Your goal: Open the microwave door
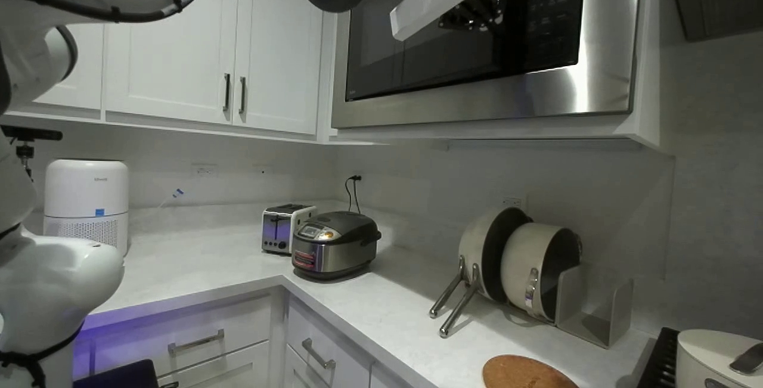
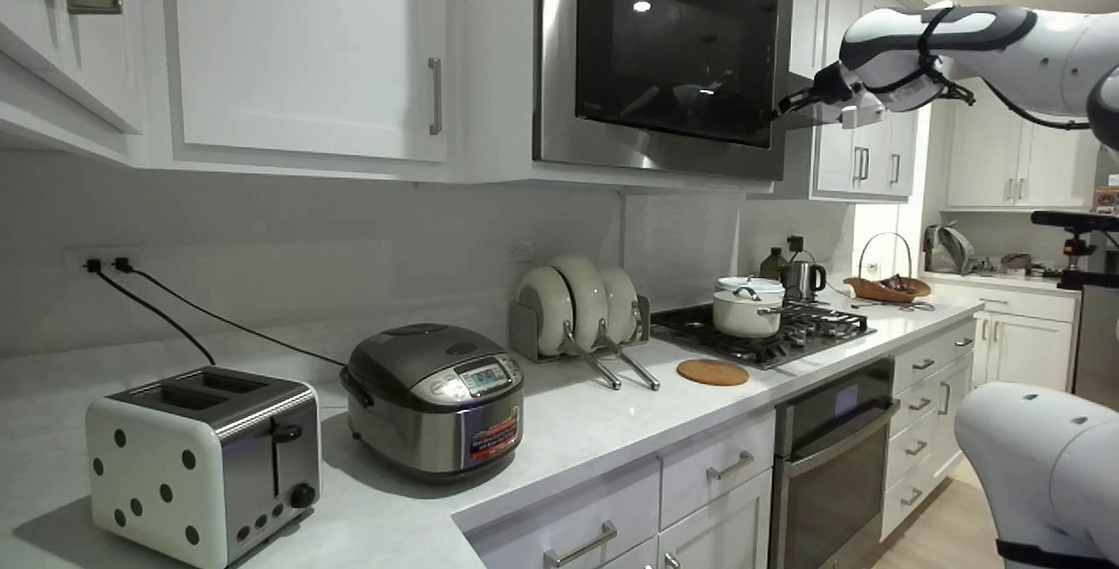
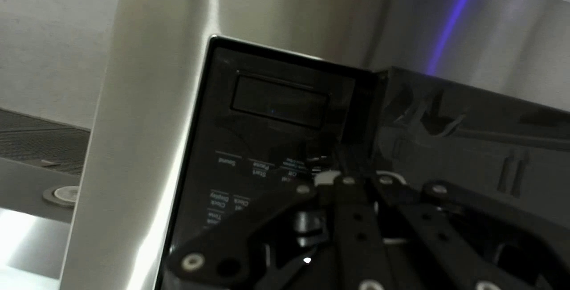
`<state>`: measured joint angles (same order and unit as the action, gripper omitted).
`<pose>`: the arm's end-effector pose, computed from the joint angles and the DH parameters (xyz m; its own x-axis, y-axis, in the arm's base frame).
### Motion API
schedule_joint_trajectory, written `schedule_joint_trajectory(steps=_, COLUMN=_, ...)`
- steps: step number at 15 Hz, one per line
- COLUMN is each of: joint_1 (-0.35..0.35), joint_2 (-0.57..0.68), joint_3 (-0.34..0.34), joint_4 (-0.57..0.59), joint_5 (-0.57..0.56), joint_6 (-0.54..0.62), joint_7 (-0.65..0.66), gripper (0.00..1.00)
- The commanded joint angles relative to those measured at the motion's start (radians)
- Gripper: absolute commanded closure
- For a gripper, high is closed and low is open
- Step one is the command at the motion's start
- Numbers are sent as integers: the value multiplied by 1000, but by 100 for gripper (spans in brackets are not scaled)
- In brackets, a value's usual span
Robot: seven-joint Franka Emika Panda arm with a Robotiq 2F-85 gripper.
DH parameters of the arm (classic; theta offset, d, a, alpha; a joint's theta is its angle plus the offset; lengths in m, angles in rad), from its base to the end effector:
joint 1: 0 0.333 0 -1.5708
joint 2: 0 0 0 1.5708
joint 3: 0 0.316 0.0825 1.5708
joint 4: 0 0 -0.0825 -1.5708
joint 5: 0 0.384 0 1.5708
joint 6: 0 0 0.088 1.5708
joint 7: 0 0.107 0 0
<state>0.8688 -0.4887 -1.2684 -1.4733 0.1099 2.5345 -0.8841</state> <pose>0.3931 -0.4124 0.8215 0.3039 0.2420 0.9215 -0.0588 -0.9606 0.2717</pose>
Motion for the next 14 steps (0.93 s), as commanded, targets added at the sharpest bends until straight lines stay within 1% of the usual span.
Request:
schedule_joint_trajectory(steps=1, joint_1=-41, joint_2=-9, joint_3=64, joint_4=7, joint_5=-7, joint_6=-66, joint_7=4, gripper=100)
schedule_joint_trajectory(steps=4, joint_1=-83, joint_2=4, joint_3=94, joint_4=1, joint_5=-5, joint_6=-80, joint_7=12, gripper=100)
schedule_joint_trajectory(steps=6, joint_1=-124, joint_2=25, joint_3=113, joint_4=-10, joint_5=-9, joint_6=-60, joint_7=25, gripper=100)
schedule_joint_trajectory(steps=9, joint_1=-189, joint_2=23, joint_3=167, joint_4=-21, joint_5=-9, joint_6=-72, joint_7=16, gripper=100)
schedule_joint_trajectory(steps=14, joint_1=-321, joint_2=47, joint_3=260, joint_4=-37, joint_5=-6, joint_6=-99, joint_7=5, gripper=100)
